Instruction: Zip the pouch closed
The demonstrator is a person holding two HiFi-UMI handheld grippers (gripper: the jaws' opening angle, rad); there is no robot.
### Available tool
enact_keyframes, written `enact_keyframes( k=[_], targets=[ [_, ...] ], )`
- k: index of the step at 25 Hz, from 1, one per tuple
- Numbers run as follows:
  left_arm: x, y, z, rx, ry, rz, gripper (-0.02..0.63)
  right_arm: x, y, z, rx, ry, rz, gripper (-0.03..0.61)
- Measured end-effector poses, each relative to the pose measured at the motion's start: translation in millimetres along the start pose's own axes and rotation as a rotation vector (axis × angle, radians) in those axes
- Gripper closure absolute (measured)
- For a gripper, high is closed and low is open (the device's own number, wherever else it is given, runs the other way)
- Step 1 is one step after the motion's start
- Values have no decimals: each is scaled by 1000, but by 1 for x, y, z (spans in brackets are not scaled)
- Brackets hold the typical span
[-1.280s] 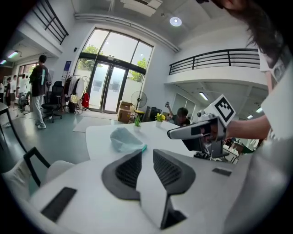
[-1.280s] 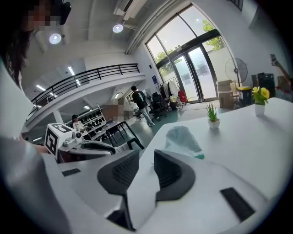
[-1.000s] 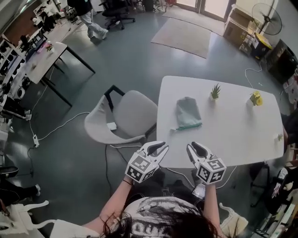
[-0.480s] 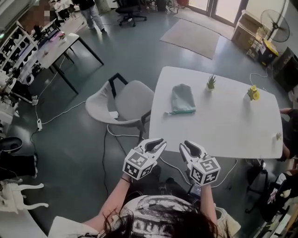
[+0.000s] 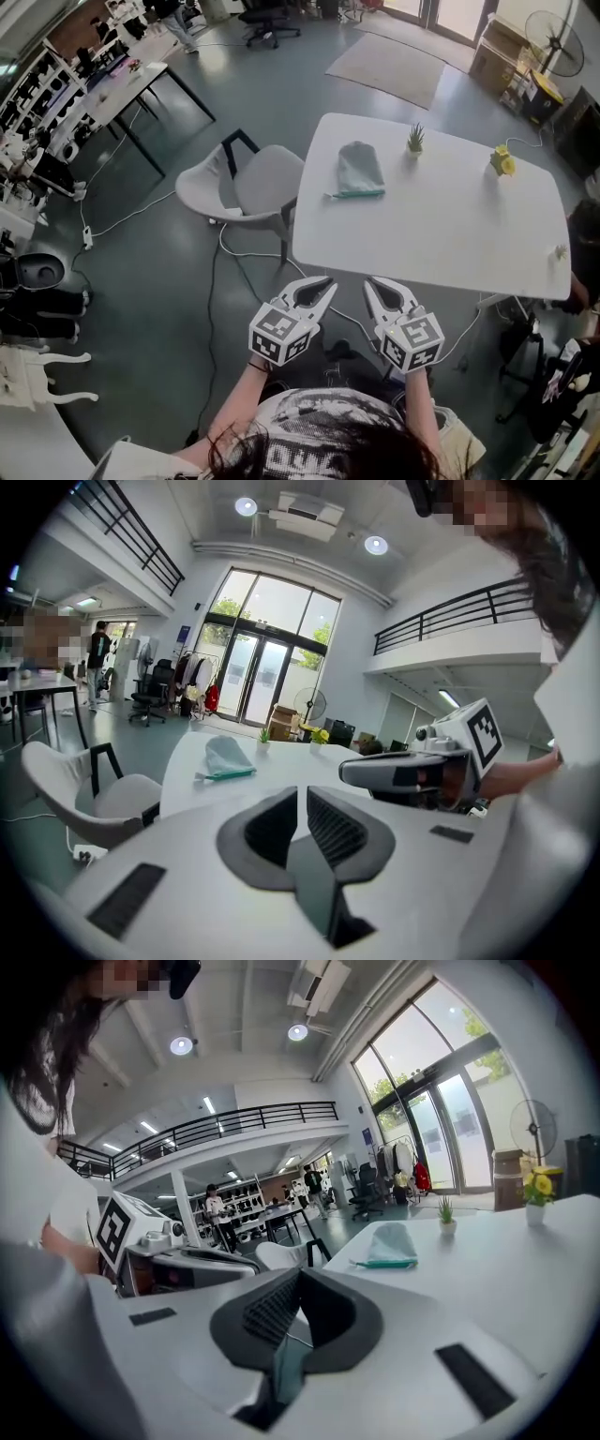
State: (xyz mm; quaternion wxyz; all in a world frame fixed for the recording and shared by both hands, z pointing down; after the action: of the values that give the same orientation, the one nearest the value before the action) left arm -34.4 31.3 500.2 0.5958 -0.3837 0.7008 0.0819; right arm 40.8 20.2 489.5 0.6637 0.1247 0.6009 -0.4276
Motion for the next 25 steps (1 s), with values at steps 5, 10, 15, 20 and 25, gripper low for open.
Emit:
enact_keyframes(
  k=[5,10,15,20,25],
  targets=[
    [-1,11,18,9,-33,13,586,-2,10,-12,39,34,3,586],
    [-4,27,26,16,-44,18,594,-1,12,-27,66,83,17,588],
    [-8,37,31,18,-43,16,594,0,15,-39,91,106,25,588],
    [-9,38,35,13,-70,8,594,-1,15,-41,100,117,18,589],
    [-11,36,38,5,-78,6,594,-3,15,-38,101,111,19,589]
  ],
)
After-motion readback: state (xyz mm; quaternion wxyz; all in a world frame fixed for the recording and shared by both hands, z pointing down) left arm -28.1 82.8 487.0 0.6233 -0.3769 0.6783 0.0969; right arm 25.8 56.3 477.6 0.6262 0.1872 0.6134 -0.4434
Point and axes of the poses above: the fingertips, and each gripper's own axes: y backward along the fingers, z to its right, x out of its top, the point moved 1 cm from there along y, backward along the fingers
